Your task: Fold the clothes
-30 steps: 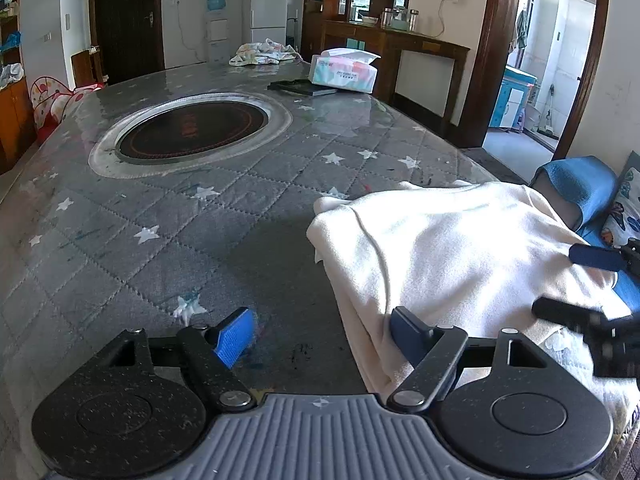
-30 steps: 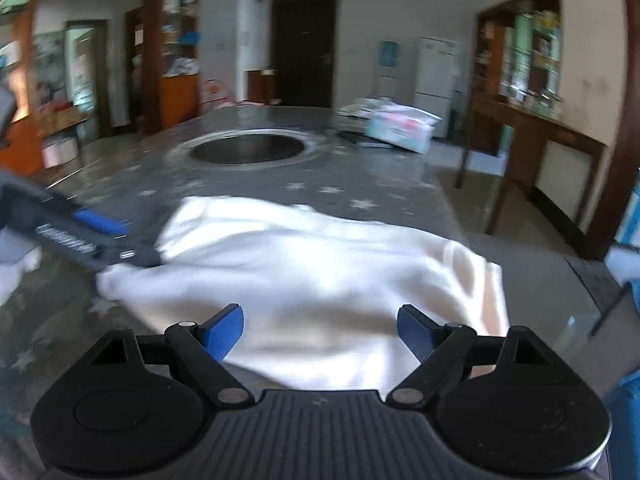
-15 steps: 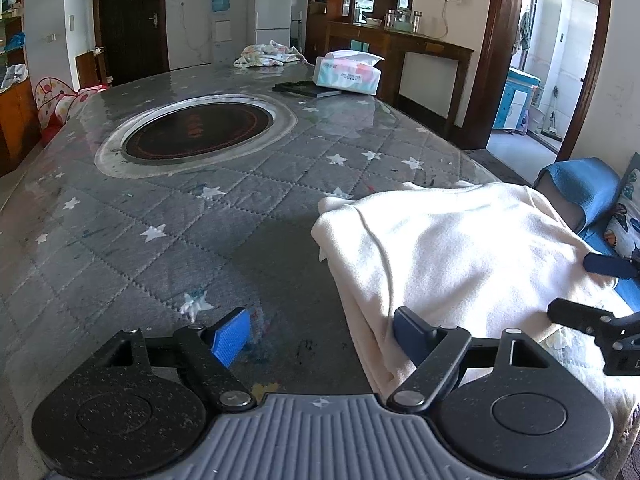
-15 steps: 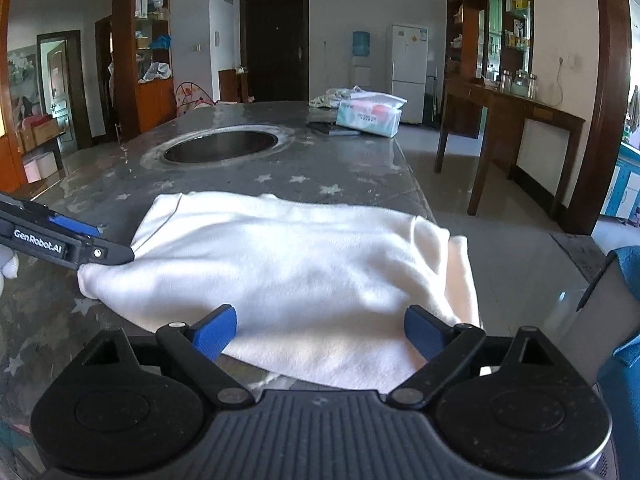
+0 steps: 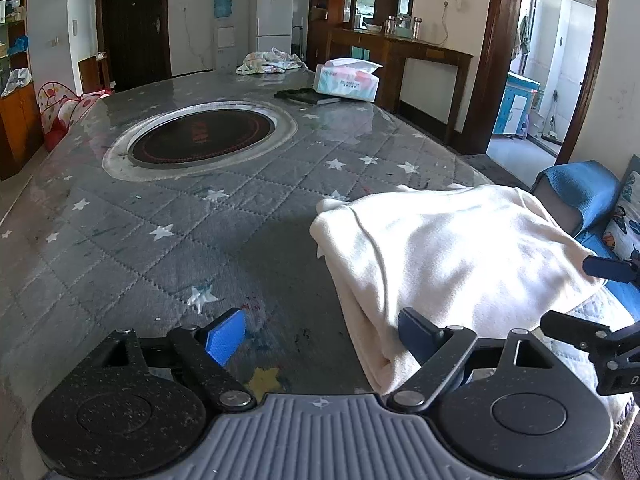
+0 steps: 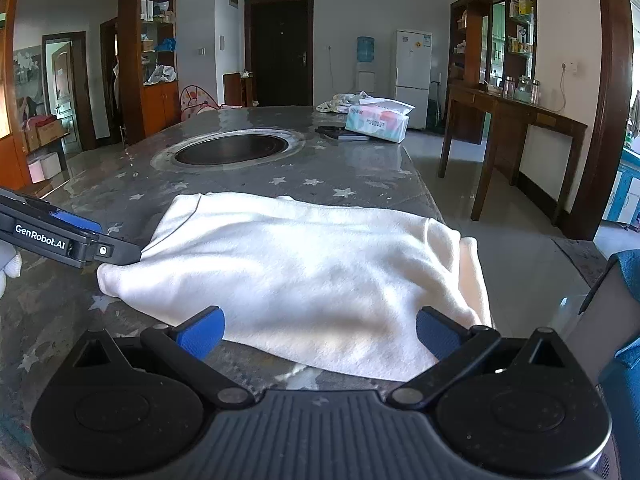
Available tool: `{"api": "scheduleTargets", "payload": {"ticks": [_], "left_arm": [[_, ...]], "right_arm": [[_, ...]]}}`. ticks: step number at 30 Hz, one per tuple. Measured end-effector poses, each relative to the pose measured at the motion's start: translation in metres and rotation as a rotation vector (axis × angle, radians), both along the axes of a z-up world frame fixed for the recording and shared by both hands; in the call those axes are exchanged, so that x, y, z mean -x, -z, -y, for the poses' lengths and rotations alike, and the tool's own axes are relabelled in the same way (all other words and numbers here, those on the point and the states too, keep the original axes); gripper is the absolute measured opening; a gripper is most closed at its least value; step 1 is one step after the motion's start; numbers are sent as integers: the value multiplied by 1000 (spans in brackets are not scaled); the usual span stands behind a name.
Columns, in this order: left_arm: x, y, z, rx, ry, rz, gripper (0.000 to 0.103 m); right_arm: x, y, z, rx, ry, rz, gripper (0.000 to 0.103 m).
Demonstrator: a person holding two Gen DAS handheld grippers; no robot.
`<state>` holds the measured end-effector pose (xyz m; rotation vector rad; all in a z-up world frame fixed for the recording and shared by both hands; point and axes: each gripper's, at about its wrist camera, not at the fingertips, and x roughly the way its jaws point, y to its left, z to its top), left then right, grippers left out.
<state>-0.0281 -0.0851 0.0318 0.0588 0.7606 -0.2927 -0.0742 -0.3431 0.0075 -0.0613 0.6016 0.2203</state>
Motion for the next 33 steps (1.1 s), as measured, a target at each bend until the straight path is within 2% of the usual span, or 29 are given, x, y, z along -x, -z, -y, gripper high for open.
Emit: {"api": "scheduleTargets", "payload": {"ticks": [12,19,33], "left_arm": [[19,-3,7,3,18,15,95],[31,-6,8,7,16,33,103],[57,-8,3,43,-22,64,103]], "right_arm": [[10,2,-1,-28,-4,-21,103],[21,-1,0,-51,-10,-4,103],[42,-1,-5,-75,-7,14,103]]}}
